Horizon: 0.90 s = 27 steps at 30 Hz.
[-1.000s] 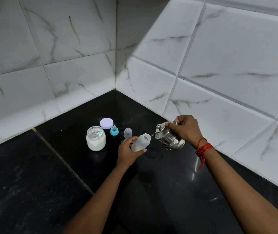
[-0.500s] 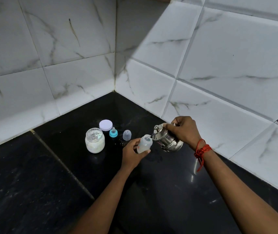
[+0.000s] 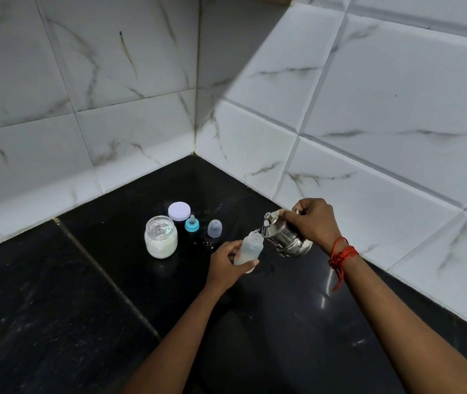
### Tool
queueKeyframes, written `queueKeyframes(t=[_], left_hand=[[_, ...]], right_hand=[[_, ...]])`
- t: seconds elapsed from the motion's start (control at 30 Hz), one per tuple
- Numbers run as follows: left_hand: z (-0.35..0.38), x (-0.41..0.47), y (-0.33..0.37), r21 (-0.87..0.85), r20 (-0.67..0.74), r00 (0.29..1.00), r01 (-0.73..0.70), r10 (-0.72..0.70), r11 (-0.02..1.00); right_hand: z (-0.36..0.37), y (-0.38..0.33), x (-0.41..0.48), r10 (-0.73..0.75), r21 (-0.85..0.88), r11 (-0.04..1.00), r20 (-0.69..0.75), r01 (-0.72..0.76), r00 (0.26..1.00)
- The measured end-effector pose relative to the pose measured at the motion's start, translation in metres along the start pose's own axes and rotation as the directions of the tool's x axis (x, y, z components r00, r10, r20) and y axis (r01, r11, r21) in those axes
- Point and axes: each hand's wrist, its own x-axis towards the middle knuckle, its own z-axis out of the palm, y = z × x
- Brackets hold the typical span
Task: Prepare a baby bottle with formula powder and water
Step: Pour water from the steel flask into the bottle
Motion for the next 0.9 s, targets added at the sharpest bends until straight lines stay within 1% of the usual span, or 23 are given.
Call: queueKeyframes(t=[0.4, 0.7, 0.9], left_hand=[[-0.018, 0.006, 0.013, 0.098, -0.001, 0.999, -0.051, 0.051, 0.994], [-0.021, 0.007, 0.018, 0.088, -0.01, 0.998, -0.066, 0.067, 0.994], [-0.015, 0.005, 0.016, 0.023, 0.015, 0.999, -0.039, 0.039, 0.999]], right_hand=[[-0.002, 0.004, -0.003, 0.019, -0.017, 1.0, 0.004, -0.019, 1.0], [-0.001, -0.002, -0.007, 0.025, -0.007, 1.0, 0.014, -0.025, 1.0], [-0.003, -0.008, -0.008, 0.023, -0.002, 1.0, 0.021, -0.023, 1.0]])
